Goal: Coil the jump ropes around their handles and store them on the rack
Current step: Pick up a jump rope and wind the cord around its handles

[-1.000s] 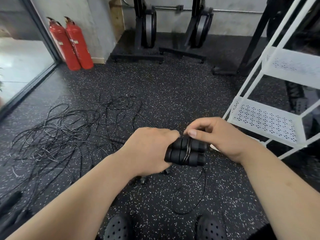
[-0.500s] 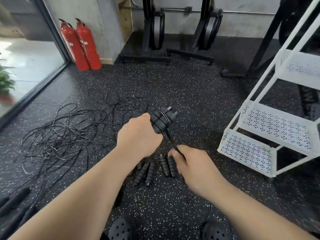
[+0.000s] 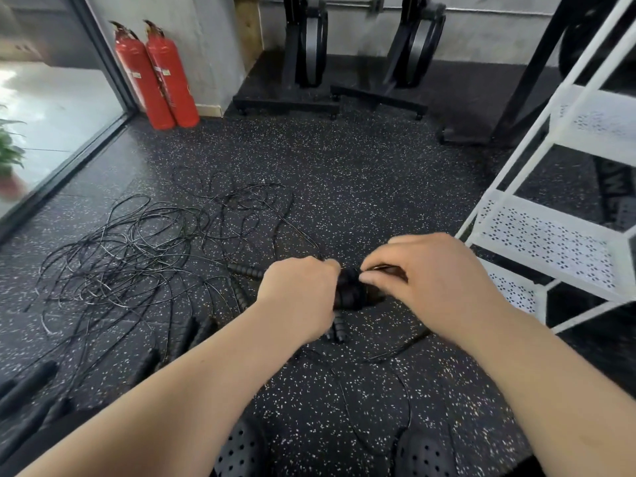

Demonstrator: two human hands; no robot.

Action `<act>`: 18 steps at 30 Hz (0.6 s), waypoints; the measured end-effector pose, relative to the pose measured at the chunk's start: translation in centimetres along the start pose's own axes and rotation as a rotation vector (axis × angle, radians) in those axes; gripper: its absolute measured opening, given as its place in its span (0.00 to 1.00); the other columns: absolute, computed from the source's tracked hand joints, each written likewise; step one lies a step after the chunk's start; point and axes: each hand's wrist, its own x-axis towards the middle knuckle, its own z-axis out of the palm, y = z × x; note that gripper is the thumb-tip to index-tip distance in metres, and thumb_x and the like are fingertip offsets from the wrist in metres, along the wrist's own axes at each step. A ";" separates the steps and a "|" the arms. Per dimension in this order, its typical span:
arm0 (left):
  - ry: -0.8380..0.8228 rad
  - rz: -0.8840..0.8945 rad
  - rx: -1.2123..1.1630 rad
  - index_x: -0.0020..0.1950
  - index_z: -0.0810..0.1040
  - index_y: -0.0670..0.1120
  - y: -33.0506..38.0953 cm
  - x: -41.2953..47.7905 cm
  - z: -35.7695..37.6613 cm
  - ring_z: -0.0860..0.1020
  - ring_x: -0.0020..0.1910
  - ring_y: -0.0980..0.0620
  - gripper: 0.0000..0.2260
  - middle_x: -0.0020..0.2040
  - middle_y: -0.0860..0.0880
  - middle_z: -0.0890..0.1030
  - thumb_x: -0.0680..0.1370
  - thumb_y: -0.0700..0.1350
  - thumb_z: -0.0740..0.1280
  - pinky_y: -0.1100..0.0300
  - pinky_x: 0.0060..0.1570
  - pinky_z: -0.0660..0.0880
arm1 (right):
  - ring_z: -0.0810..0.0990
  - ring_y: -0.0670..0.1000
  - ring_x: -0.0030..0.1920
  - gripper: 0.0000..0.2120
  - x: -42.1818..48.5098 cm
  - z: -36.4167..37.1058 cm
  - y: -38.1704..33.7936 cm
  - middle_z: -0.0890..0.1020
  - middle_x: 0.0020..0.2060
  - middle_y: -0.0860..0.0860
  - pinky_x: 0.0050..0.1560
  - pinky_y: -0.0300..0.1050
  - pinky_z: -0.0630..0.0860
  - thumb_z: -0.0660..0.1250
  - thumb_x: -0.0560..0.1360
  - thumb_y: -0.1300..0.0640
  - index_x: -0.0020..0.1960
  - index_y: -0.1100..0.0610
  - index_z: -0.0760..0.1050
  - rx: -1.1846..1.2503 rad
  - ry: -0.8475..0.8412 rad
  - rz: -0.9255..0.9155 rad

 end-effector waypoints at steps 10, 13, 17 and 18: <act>-0.062 0.302 0.026 0.52 0.66 0.54 0.8 -0.6 -0.2 0.79 0.48 0.45 0.12 0.50 0.52 0.80 0.78 0.52 0.69 0.49 0.50 0.78 | 0.79 0.39 0.43 0.11 -0.1 1.2 3.4 0.81 0.39 0.37 0.48 0.49 0.79 0.71 0.74 0.34 0.48 0.39 0.86 0.196 -0.192 0.071; -0.062 0.370 0.018 0.51 0.67 0.55 0.7 -0.6 -0.4 0.81 0.49 0.46 0.10 0.50 0.53 0.80 0.78 0.51 0.68 0.50 0.48 0.77 | 0.80 0.40 0.44 0.10 -0.2 1.6 4.0 0.82 0.41 0.39 0.48 0.46 0.78 0.73 0.74 0.35 0.47 0.40 0.86 0.266 -0.240 0.089; -0.053 0.449 -0.001 0.52 0.66 0.57 0.7 -0.8 -0.8 0.82 0.50 0.47 0.11 0.51 0.54 0.81 0.77 0.53 0.69 0.51 0.48 0.77 | 0.80 0.42 0.42 0.09 -0.4 1.7 4.4 0.81 0.42 0.39 0.44 0.39 0.71 0.75 0.73 0.36 0.42 0.41 0.86 0.386 -0.271 0.105; -0.046 0.463 -0.011 0.52 0.66 0.58 0.8 -0.8 -0.9 0.82 0.50 0.47 0.11 0.50 0.55 0.81 0.77 0.54 0.68 0.51 0.48 0.77 | 0.80 0.43 0.42 0.10 -0.4 1.7 4.3 0.81 0.42 0.40 0.43 0.39 0.71 0.75 0.73 0.36 0.40 0.41 0.85 0.405 -0.264 0.109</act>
